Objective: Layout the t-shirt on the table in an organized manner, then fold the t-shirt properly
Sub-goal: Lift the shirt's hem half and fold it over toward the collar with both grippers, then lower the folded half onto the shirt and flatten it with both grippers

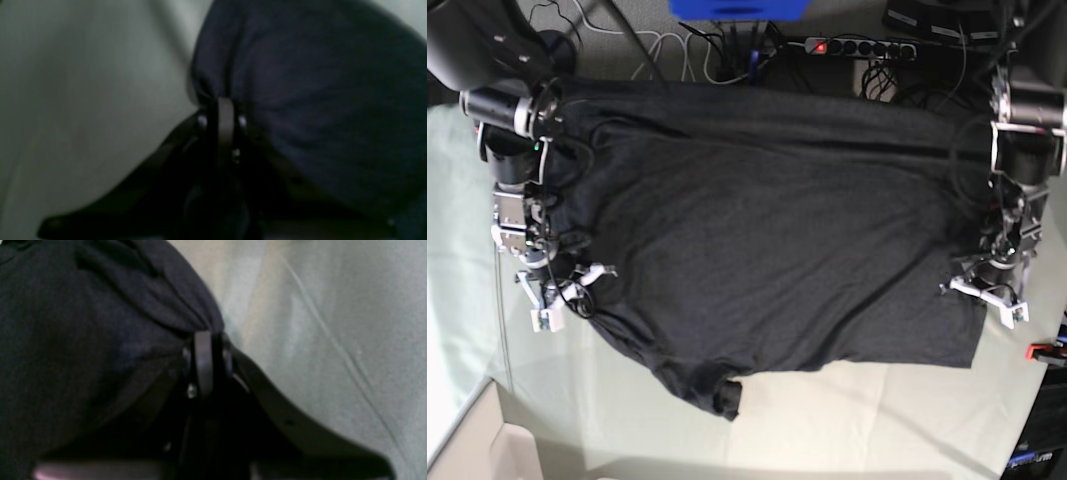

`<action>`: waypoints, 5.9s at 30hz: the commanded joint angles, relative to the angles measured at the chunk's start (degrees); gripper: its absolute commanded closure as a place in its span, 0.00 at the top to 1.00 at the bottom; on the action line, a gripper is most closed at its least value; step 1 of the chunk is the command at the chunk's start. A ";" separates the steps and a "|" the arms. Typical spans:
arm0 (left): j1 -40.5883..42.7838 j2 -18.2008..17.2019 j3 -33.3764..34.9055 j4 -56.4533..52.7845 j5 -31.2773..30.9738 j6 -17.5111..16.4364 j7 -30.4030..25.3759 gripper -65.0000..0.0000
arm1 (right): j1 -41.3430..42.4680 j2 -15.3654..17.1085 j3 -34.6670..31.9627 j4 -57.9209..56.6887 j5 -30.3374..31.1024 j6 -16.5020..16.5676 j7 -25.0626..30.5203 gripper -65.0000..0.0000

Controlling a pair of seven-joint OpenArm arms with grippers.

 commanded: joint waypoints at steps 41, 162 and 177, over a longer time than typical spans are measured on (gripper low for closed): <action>12.12 -1.30 -16.00 24.76 -0.28 -2.21 5.20 0.00 | -31.30 -5.89 8.25 57.02 8.03 11.64 -8.38 0.00; 37.79 3.62 -39.12 35.05 0.25 -10.04 19.18 0.33 | -61.80 -10.11 12.55 68.63 8.21 11.64 -1.70 0.37; 37.35 3.71 -39.56 34.70 0.25 -9.77 19.18 0.39 | -47.03 -10.11 18.62 69.77 13.57 11.64 -2.22 0.53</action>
